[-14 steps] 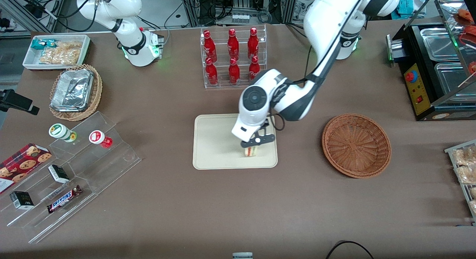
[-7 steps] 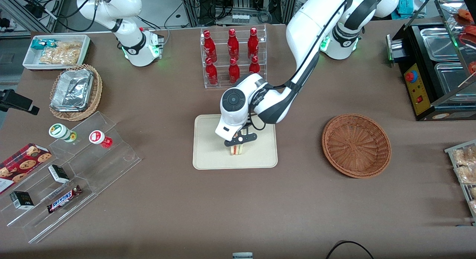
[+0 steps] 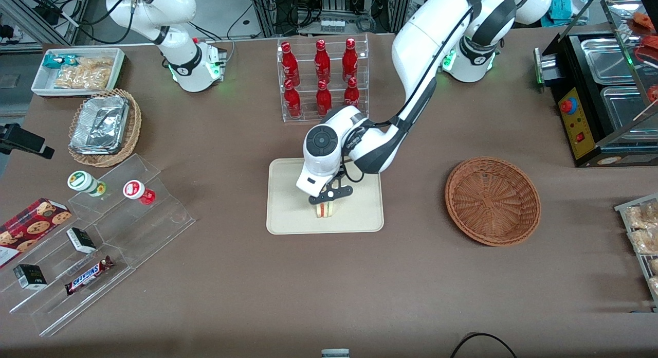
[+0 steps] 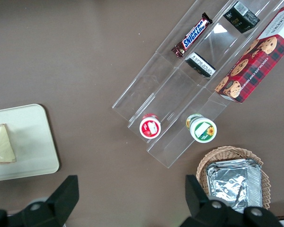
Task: Place sandwich from basket to tray
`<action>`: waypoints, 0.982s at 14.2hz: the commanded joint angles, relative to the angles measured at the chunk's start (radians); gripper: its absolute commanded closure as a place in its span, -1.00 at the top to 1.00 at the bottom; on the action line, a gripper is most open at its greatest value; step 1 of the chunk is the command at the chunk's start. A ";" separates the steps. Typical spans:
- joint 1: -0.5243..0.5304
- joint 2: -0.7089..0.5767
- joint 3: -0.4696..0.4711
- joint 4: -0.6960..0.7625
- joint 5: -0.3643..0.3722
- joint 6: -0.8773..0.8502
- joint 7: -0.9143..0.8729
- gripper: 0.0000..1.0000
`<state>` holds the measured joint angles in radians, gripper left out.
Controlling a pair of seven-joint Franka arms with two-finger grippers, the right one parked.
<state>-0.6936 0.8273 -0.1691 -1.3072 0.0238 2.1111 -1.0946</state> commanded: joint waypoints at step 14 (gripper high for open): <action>0.238 -0.476 0.046 -0.331 0.007 -0.333 0.255 1.00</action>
<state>-0.5068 0.4655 -0.1170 -1.5014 0.0310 1.7537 -0.9156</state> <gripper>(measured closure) 0.000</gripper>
